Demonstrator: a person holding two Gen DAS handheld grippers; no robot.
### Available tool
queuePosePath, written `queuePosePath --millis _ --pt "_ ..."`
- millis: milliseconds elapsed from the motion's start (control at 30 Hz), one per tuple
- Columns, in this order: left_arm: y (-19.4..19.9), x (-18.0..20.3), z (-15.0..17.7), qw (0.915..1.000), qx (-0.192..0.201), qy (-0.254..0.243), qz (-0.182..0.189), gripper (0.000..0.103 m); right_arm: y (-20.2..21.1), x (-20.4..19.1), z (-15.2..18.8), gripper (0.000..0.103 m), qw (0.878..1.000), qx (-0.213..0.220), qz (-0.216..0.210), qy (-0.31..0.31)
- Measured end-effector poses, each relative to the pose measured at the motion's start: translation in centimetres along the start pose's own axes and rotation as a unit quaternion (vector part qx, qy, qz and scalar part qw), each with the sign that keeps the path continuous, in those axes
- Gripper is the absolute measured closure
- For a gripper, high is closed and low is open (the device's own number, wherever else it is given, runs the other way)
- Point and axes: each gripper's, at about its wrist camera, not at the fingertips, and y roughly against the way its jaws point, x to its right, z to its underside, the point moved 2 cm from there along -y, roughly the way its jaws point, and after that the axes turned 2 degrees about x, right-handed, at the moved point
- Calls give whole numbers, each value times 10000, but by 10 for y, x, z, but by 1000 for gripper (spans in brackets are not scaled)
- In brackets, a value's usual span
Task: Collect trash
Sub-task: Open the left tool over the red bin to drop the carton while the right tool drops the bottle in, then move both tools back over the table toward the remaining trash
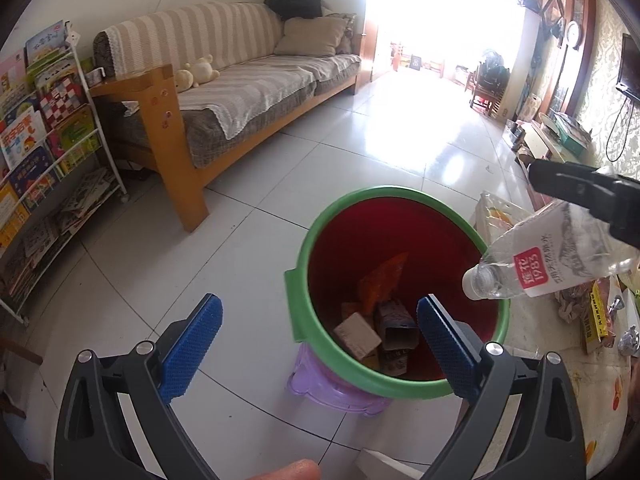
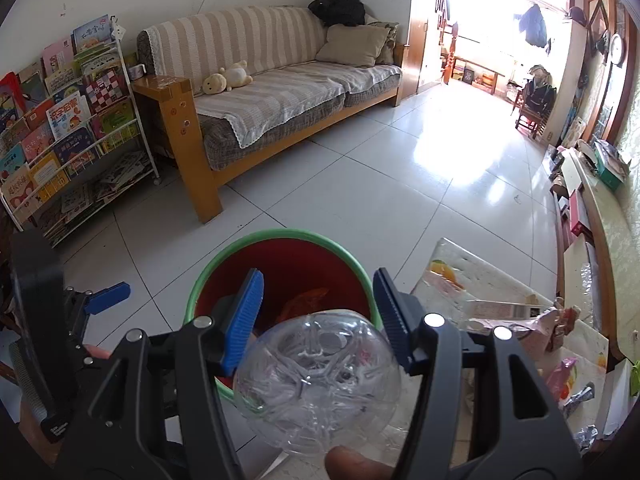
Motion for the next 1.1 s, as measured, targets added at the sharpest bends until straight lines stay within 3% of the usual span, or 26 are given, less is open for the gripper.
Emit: queuePosePath --millis 267,567,633,767,1100 --pt "19 -30 4 9997 48 245 -35 9 -59 -31 0 47 9993 -315 -202 80" --pt "17 -33 11 9996 16 294 -25 9 -107 -30 17 47 9960 -886 -74 -106" --pt "18 -32 12 9995 13 321 11 9 -113 -29 23 39 9947 -1019 -32 -107" --pt "20 -27 13 9995 18 307 25 9 -118 -27 31 7 9936 -1117 43 -149" --pt "31 7 14 9998 92 89 159 8 -59 -10 49 4 9952 -947 170 -160"
